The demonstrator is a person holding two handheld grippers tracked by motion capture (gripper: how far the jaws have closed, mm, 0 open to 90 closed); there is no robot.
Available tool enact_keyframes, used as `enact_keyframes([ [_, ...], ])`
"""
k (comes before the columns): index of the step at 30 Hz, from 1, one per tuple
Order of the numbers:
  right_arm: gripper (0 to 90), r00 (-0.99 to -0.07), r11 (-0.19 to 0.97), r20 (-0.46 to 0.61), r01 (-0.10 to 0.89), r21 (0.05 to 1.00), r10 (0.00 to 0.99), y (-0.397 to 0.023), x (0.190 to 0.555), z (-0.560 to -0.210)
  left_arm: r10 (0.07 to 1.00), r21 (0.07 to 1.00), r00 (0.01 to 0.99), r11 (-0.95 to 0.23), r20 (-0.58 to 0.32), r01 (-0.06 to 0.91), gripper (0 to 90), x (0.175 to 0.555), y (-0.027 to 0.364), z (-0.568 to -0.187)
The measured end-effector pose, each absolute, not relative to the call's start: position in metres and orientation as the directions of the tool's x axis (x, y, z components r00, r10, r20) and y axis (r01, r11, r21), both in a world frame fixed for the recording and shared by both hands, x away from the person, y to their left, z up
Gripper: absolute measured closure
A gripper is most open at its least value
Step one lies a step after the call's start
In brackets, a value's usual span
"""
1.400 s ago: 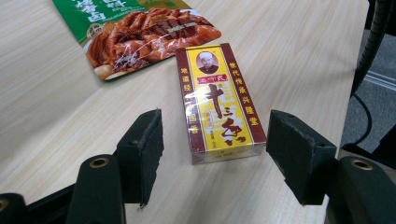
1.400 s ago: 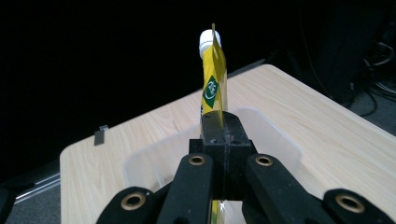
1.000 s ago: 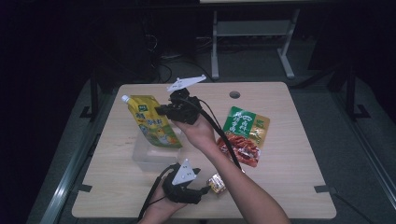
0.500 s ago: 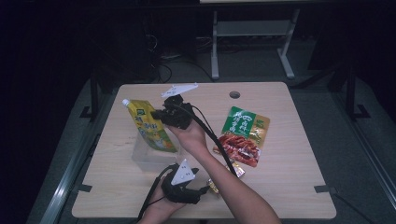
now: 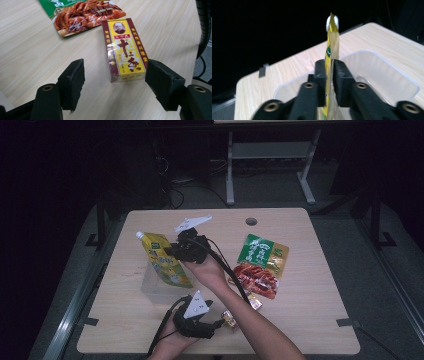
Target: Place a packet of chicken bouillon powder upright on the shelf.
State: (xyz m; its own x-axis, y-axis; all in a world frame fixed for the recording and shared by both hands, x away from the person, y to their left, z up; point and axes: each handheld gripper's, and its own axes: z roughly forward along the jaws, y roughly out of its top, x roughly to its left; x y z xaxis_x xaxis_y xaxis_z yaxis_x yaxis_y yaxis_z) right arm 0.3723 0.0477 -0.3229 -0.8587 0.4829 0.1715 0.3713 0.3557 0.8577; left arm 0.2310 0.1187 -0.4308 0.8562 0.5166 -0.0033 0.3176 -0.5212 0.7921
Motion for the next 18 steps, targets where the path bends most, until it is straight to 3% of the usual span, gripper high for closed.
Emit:
enact_keyframes([
  [5, 66.0, -0.865, 0.457, 0.146, 0.389, 0.800, 0.481, 0.064, 0.379, -0.327, 0.512, 0.791, 0.859, -0.529, 0.008, 0.307, 31.4, 0.232, 0.120, -0.430],
  [8, 65.4, -0.865, 0.486, 0.160, 0.410, 0.772, 0.476, 0.070, 0.383, -0.329, 0.510, 0.791, 0.860, -0.528, 0.005, 0.308, 31.4, 0.231, 0.120, -0.430],
  [9, 77.1, -0.869, 0.504, 0.147, 0.403, 0.764, 0.473, 0.073, 0.385, -0.332, 0.508, 0.791, 0.862, -0.531, 0.010, 0.303, 31.4, 0.231, 0.119, -0.430],
  [13, 88.5, -0.862, 0.509, 0.135, 0.407, 0.759, 0.488, 0.074, 0.384, -0.334, 0.511, 0.792, 0.859, -0.526, 0.004, 0.309, 31.4, 0.230, 0.119, -0.430],
  [18, 89.9, -0.857, 0.466, 0.172, 0.420, 0.779, 0.485, 0.069, 0.381, -0.336, 0.514, 0.793, 0.858, -0.525, 0.005, 0.310, 31.4, 0.229, 0.118, -0.430],
])
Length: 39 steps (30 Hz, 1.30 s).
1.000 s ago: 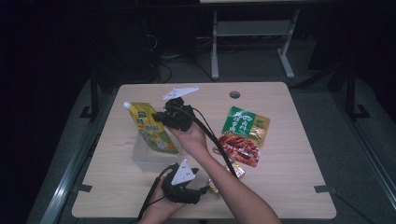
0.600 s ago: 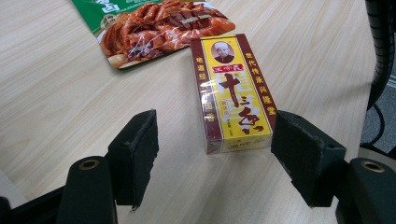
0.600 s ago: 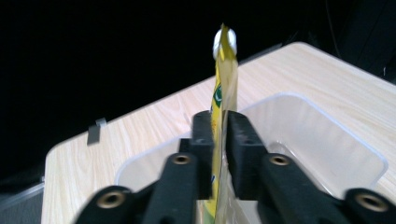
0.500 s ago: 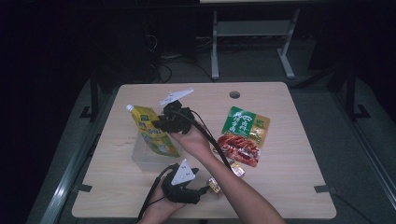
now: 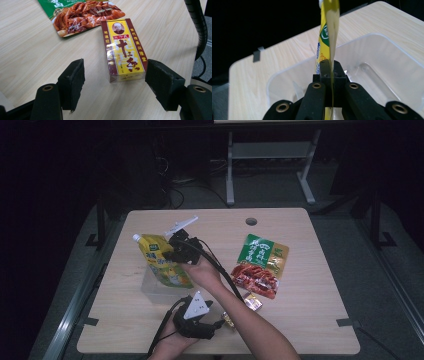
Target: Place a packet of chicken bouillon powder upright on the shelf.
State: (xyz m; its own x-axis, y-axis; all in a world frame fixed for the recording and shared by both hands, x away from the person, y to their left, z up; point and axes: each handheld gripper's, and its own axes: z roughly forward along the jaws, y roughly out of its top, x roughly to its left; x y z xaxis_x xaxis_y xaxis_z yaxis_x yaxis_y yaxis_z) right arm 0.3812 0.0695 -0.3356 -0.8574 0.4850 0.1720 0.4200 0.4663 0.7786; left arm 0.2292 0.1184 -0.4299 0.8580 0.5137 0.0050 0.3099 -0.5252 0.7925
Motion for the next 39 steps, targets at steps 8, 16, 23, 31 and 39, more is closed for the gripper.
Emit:
enact_keyframes([
  [8, 89.9, -0.825, 0.320, 0.231, 0.436, 0.841, 0.516, 0.059, 0.374, -0.336, 0.512, 0.788, 0.859, -0.532, 0.007, 0.310, 31.5, 0.228, 0.118, -0.430],
  [16, 89.9, -0.807, 0.304, 0.224, 0.440, 0.845, 0.546, 0.057, 0.374, -0.352, 0.509, 0.790, 0.861, -0.533, 0.014, 0.302, 31.5, 0.228, 0.118, -0.430],
  [23, 87.6, -0.803, 0.297, 0.237, 0.450, 0.842, 0.547, 0.053, 0.374, -0.364, 0.511, 0.793, 0.860, -0.527, 0.008, 0.306, 31.5, 0.228, 0.118, -0.430],
  [31, 70.9, -0.814, 0.324, 0.208, 0.431, 0.842, 0.543, 0.042, 0.374, -0.361, 0.509, 0.791, 0.861, -0.529, 0.005, 0.308, 31.0, 0.228, 0.117, -0.431],
  [39, 57.7, -0.826, 0.350, 0.217, 0.438, 0.828, 0.520, 0.030, 0.374, -0.358, 0.509, 0.786, 0.861, -0.534, 0.002, 0.313, 29.8, 0.228, 0.116, -0.432],
])
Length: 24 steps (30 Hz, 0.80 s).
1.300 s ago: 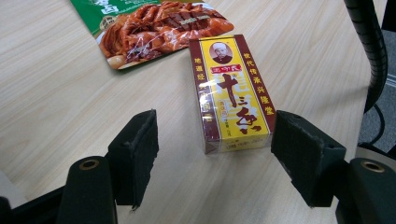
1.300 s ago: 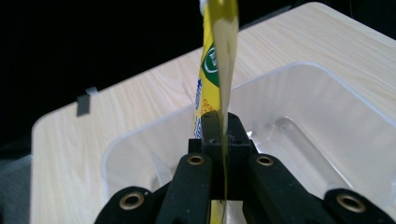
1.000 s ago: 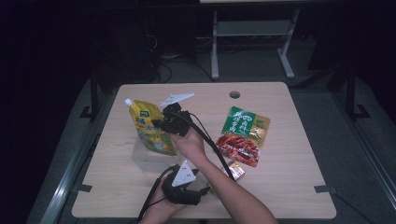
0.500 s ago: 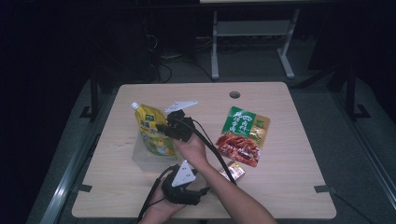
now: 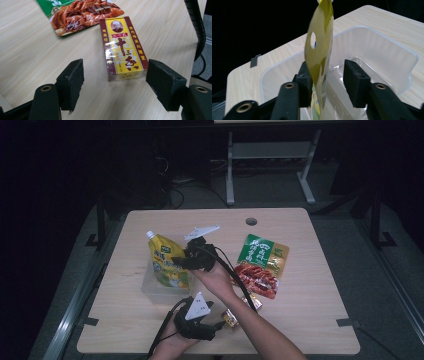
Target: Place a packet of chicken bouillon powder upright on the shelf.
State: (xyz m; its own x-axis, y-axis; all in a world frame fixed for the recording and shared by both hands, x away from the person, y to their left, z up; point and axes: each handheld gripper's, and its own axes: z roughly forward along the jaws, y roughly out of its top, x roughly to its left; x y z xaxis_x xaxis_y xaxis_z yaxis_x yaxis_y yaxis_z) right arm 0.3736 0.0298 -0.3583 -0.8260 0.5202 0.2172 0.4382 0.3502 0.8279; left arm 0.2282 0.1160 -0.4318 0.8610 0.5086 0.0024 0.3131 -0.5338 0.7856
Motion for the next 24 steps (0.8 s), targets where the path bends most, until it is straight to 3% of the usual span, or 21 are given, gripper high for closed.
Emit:
enact_keyframes([
  [11, 44.7, -0.830, 0.369, 0.235, 0.455, 0.811, 0.506, 0.009, 0.370, -0.352, 0.500, 0.772, 0.866, -0.550, 0.001, 0.317, 27.5, 0.228, 0.113, -0.433],
  [24, 40.8, -0.826, 0.363, 0.236, 0.458, 0.812, 0.513, -0.021, 0.359, -0.346, 0.495, 0.774, 0.869, -0.552, 0.003, 0.311, 25.9, 0.228, 0.108, -0.432],
])
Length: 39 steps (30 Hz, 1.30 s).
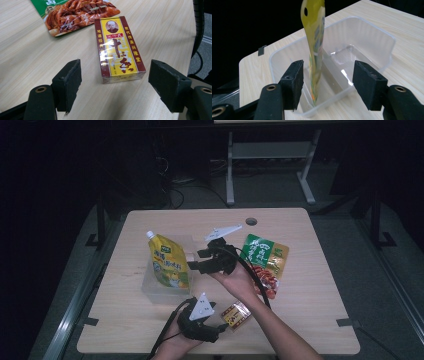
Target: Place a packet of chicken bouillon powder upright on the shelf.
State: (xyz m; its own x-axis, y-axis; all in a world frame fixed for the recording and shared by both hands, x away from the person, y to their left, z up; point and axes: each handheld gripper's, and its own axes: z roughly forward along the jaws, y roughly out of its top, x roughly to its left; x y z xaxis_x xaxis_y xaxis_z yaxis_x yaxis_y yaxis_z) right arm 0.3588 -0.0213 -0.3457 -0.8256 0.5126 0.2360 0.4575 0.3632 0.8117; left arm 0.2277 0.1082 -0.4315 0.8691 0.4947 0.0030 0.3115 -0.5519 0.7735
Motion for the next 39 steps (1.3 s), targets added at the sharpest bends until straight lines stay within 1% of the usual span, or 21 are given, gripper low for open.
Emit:
enact_keyframes([
  [3, 40.0, -0.823, 0.360, 0.237, 0.459, 0.812, 0.515, -0.029, 0.357, -0.346, 0.495, 0.773, 0.869, -0.547, -0.009, 0.320, 25.4, 0.228, 0.107, -0.432],
  [6, 38.6, -0.810, 0.349, 0.246, 0.474, 0.809, 0.532, -0.047, 0.356, -0.347, 0.490, 0.774, 0.872, -0.552, 0.001, 0.310, 24.3, 0.229, 0.105, -0.430],
  [9, 38.2, -0.801, 0.340, 0.258, 0.488, 0.804, 0.541, -0.055, 0.353, -0.347, 0.487, 0.772, 0.873, -0.554, -0.003, 0.312, 24.1, 0.229, 0.103, -0.429],
  [15, 35.4, -0.779, 0.330, 0.244, 0.496, 0.803, 0.577, -0.083, 0.347, -0.348, 0.479, 0.772, 0.877, -0.552, -0.013, 0.314, 22.3, 0.229, 0.095, -0.427],
  [16, 35.1, -0.775, 0.329, 0.245, 0.500, 0.801, 0.582, -0.087, 0.346, -0.349, 0.472, 0.767, 0.881, -0.565, 0.001, 0.302, 22.1, 0.230, 0.094, -0.426],
  [17, 34.9, -0.770, 0.327, 0.250, 0.508, 0.797, 0.587, -0.091, 0.345, -0.349, 0.476, 0.769, 0.879, -0.561, -0.004, 0.307, 21.9, 0.230, 0.092, -0.427],
  [25, 33.4, -0.743, 0.308, 0.253, 0.527, 0.792, 0.620, -0.118, 0.337, -0.356, 0.474, 0.731, 0.881, -0.602, 0.002, 0.322, 20.1, 0.233, 0.079, -0.431],
  [28, 32.4, -0.726, 0.301, 0.259, 0.544, 0.784, 0.637, -0.132, 0.332, -0.364, 0.474, 0.712, 0.879, -0.631, 0.040, 0.308, 19.5, 0.235, 0.073, -0.435],
  [39, 31.5, -0.700, 0.282, 0.269, 0.565, 0.776, 0.662, -0.161, 0.318, -0.378, 0.475, 0.670, 0.879, -0.667, 0.047, 0.325, 18.9, 0.237, 0.066, -0.446],
])
